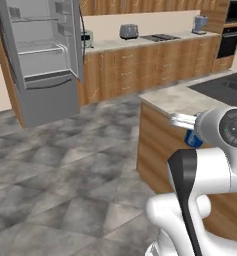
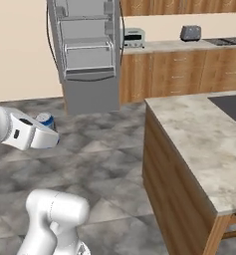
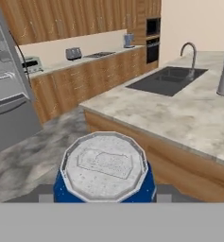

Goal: Open the fridge, grab two sodas, and place both sodas inside the bowl with ice on the dining counter.

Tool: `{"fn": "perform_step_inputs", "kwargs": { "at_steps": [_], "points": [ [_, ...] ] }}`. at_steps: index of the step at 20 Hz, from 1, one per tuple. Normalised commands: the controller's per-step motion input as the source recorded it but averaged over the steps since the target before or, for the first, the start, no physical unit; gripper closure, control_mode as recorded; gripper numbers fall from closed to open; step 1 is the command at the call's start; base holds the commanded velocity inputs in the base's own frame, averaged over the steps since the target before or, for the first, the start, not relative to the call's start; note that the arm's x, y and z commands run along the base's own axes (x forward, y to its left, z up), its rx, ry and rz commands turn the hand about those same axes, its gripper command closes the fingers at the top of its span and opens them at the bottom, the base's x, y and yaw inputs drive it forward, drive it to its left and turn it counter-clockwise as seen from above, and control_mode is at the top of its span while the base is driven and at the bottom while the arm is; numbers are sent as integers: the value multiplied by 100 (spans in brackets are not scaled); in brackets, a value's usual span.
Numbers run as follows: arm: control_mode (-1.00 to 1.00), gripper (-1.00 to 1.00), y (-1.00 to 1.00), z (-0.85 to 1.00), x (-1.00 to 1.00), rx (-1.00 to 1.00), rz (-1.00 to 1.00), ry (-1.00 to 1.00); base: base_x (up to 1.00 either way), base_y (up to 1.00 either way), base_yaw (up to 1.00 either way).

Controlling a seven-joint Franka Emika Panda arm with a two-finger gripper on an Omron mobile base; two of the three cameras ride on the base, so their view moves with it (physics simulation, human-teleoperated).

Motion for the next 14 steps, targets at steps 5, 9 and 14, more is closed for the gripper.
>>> {"fn": "perform_step_inputs", "kwargs": {
  "at_steps": [5,9,14],
  "points": [
    [100,100,0,0,0,0,0,0,-100,-57,-7],
    [100,100,0,0,0,0,0,0,-75,-92,-4],
    [100,100,0,0,0,0,0,0,-9,-100,0]
  ]
}}
